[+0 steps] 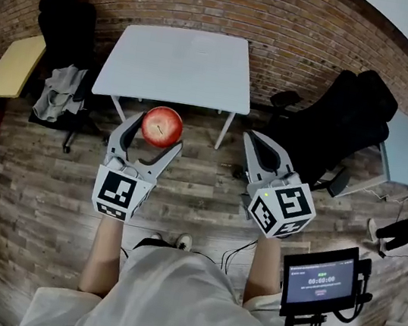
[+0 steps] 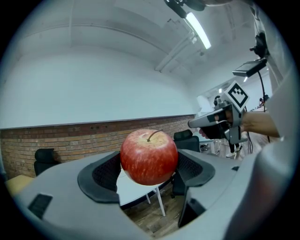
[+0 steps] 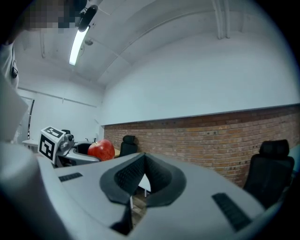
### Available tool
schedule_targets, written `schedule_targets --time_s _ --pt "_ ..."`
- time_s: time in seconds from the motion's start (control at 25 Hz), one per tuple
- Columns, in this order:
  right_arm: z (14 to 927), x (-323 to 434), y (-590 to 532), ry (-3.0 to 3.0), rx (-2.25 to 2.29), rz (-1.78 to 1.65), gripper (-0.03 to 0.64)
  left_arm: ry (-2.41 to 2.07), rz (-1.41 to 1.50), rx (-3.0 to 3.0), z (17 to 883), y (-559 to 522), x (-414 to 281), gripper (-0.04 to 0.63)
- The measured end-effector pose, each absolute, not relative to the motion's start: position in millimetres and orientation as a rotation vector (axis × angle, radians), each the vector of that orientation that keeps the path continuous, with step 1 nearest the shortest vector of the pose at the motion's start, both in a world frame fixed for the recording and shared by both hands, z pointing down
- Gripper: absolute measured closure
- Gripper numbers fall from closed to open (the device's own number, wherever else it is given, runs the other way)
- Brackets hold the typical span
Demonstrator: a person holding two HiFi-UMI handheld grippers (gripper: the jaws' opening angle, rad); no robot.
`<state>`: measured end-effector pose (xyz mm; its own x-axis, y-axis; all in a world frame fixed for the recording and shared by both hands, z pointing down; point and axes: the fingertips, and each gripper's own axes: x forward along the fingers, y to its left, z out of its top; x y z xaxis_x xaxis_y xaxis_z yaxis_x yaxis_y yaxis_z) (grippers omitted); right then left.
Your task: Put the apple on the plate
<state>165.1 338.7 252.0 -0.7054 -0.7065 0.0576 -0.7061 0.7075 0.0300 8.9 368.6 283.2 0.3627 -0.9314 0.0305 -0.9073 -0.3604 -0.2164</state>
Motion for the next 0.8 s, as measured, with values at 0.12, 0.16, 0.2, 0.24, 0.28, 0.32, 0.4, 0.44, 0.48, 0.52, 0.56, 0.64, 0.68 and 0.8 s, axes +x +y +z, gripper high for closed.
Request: schedule_targets --time_s 0.12,0.16,0.2,0.24,0.28,0.32,0.4,0.44,0.48,0.52,0.56,0.64,0.68,0.8 --pt "264.0 171.0 343.0 -2.834 1.166 -0.003 0.615 1.686 -0.223 -2.451 292.5 374.7 14.3 0.215" --pt "267.7 173.1 343.5 -2.831 1.165 -0.001 0.615 1.689 -0.225 -2.450 295.4 375.9 16.1 0.215" --pt "269.6 175.2 342.3 -2.833 1.160 0.005 0.615 1.692 -0.229 -2.449 296.5 375.4 18.2 0.215" --pt "269.3 177.5 339.4 -2.842 1.147 0.015 0.615 1.697 -0.235 -2.449 296.0 372.9 20.9 0.215" --pt "267.1 180.3 335.1 -2.855 1.126 0.030 0.615 1.704 -0.241 -2.451 294.1 368.4 24.3 0.215" --pt "263.9 183.9 330.0 -2.867 1.106 0.044 0.615 1.711 -0.244 -2.452 290.9 362.6 28.6 0.215" --pt "259.1 191.7 320.0 -2.877 1.084 0.051 0.615 1.720 -0.238 -2.452 283.7 351.4 37.0 0.215" --pt "258.0 194.6 315.8 -2.877 1.081 0.048 0.615 1.723 -0.237 -2.450 282.4 347.0 39.2 0.215" --pt "257.3 196.2 312.0 -2.879 1.078 0.045 0.615 1.726 -0.238 -2.448 282.5 343.1 39.8 0.213" --pt "256.3 196.8 308.4 -2.885 1.071 0.046 0.615 1.730 -0.239 -2.447 283.0 339.3 39.8 0.215" --pt "255.1 196.5 304.9 -2.895 1.060 0.051 0.615 1.732 -0.236 -2.446 283.2 335.3 39.7 0.215" --pt "252.9 195.6 297.5 -2.913 1.047 0.061 0.615 1.733 -0.231 -2.447 283.9 327.0 39.6 0.215" --pt "252.9 195.5 293.2 -2.915 1.051 0.062 0.615 1.733 -0.229 -2.447 284.4 322.6 39.4 0.215" --pt "255.6 194.1 280.6 -2.905 1.066 0.053 0.615 1.736 -0.228 -2.446 286.7 309.9 36.9 0.215"
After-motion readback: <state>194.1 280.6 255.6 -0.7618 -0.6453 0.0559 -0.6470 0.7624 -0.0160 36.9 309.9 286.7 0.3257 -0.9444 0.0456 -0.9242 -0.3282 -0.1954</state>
